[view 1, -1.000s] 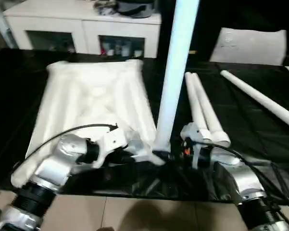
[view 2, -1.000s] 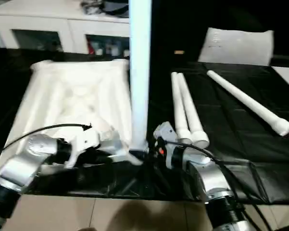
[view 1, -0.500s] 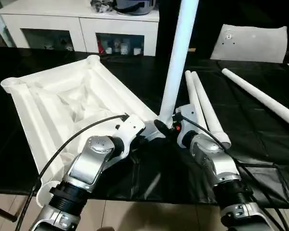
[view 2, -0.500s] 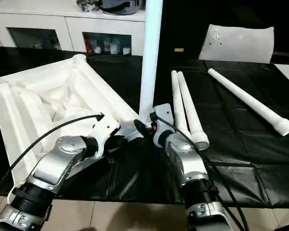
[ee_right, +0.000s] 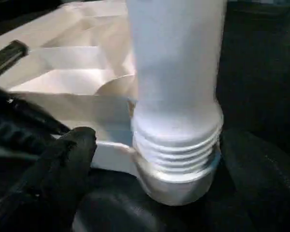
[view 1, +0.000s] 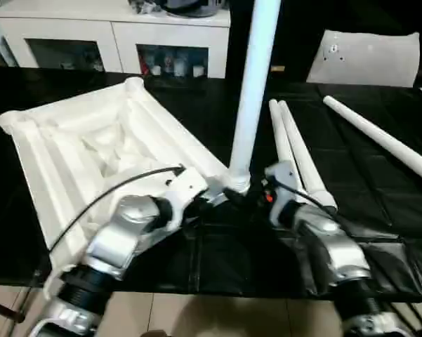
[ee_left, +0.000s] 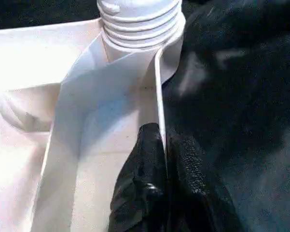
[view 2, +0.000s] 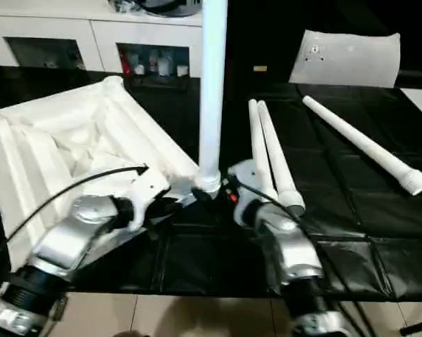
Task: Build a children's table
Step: Rotate leg to tighten
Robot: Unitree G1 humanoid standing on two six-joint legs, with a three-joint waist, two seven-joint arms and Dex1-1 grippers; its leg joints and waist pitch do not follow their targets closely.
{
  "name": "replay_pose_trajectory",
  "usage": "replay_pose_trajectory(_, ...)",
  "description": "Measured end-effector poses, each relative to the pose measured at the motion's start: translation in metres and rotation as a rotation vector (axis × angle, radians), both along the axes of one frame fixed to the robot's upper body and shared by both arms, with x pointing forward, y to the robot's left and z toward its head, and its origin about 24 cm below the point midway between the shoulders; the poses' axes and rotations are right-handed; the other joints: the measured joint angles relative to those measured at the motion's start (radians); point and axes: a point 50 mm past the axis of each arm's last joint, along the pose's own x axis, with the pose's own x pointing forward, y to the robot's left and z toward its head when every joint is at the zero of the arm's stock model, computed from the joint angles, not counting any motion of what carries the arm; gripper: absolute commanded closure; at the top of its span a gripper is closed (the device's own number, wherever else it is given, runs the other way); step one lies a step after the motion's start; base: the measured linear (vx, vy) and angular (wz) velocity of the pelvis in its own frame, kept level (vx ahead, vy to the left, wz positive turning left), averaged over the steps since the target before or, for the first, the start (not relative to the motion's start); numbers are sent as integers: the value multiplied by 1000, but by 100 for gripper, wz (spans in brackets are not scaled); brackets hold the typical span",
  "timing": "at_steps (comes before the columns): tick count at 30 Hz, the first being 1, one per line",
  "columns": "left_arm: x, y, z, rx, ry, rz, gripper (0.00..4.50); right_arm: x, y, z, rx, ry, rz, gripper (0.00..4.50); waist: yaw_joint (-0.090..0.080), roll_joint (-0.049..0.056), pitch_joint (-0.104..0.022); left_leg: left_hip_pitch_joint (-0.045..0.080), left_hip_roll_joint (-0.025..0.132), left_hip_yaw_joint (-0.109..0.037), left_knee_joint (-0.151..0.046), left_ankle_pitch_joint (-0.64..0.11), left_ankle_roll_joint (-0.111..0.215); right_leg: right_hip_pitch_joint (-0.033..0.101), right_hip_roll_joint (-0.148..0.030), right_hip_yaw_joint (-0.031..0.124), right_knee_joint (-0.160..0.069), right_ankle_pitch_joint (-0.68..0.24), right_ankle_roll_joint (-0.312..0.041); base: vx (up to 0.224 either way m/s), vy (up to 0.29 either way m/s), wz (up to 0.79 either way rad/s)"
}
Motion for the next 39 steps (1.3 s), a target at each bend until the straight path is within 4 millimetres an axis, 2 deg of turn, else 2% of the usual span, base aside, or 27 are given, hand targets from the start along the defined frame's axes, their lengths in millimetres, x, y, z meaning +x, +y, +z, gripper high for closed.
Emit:
replay_pose_trajectory(4,-5,6,0,13,1,-136,450,-6,-12,9,-25,-30,144,6,20,0,1,1,0,0,3,-1,1,0,0,0,0,0,0,0,0,0)
replay_pose_trajectory(7,-10,16,0,36,25,-249,450,-13,-21,11,-71,-13,267,6,27,-1,1,1,0,0,6,-2,3,0,-1,0,0,0,0,0,0,0)
replay_pose_trajectory(13,-9,19,3,65,44,-374,450,-20,-22,9,-97,27,427,6,44,-1,1,0,0,0,12,-3,3,0,-1,0,2,1,-1,0,0,0)
replay_pose_trajectory(14,-9,19,3,67,48,-388,450,-20,-22,10,-102,30,447,33,45,-1,1,0,0,0,12,-3,3,0,-1,0,3,1,-1,0,0,0)
replay_pose_trajectory(18,-11,19,2,82,65,-450,450,-18,-17,11,-123,26,521,53,48,-2,1,1,1,0,13,-4,2,1,-1,0,4,1,-1,0,0,0)
replay_pose_trajectory(19,-12,20,2,83,66,-467,450,-18,-16,11,-122,31,537,78,50,-2,1,1,1,0,13,-4,2,1,-1,0,4,1,-1,0,0,0)
replay_pose_trajectory(23,-13,21,3,88,72,-505,450,-19,-13,10,-131,43,582,98,51,-3,0,0,1,0,13,-3,3,1,-1,0,4,1,-1,0,0,0)
replay_pose_trajectory(24,-13,21,3,91,74,-514,450,-19,-11,10,-132,46,596,122,52,-5,0,0,1,0,13,-3,3,1,-1,0,4,1,-1,0,0,0)
replay_pose_trajectory(31,-14,21,3,96,78,-542,450,-21,-10,9,-127,57,620,172,51,-6,0,1,1,0,14,-4,2,1,-1,0,5,1,-1,0,0,0)
replay_pose_trajectory(39,-13,24,3,75,95,-497,450,-22,-6,6,-87,77,589,181,50,-6,-1,1,1,0,14,-4,2,2,-1,0,6,1,-1,0,0,0)
